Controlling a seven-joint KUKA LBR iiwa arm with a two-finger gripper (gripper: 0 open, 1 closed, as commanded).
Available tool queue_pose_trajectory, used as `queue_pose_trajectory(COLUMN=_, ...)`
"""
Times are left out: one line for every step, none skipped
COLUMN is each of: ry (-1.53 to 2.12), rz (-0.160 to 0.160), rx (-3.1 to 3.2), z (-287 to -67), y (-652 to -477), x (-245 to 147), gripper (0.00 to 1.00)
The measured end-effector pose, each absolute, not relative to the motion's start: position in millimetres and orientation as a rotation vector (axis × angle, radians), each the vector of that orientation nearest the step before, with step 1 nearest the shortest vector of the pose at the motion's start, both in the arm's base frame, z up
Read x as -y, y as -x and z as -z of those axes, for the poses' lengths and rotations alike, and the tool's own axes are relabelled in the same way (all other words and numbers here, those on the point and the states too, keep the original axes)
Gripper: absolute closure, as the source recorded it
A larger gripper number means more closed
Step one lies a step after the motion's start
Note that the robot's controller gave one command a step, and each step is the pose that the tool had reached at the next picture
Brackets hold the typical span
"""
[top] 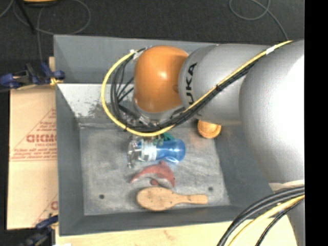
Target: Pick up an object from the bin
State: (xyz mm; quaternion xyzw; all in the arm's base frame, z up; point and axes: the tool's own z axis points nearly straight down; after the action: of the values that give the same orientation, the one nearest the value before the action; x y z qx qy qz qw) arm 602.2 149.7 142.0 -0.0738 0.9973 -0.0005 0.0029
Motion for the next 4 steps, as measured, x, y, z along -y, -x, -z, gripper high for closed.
queue_pose_trajectory(ry=0.189, rz=-0.005, rx=-3.131, z=-133.2, y=-652.5, x=-108.6, gripper=0.0)
queue_pose_trajectory(ry=0.417, rz=0.003, rx=-3.114, z=-109.7, y=-633.4, x=-60.5, gripper=0.0)
queue_pose_trajectory(ry=0.304, rz=-0.013, rx=-3.123, z=-74.3, y=-648.8, x=-51.6, gripper=0.0)
queue_pose_trajectory(ry=0.21, rz=-0.019, rx=-3.127, z=-76.4, y=-645.6, x=-17.8, gripper=1.0)
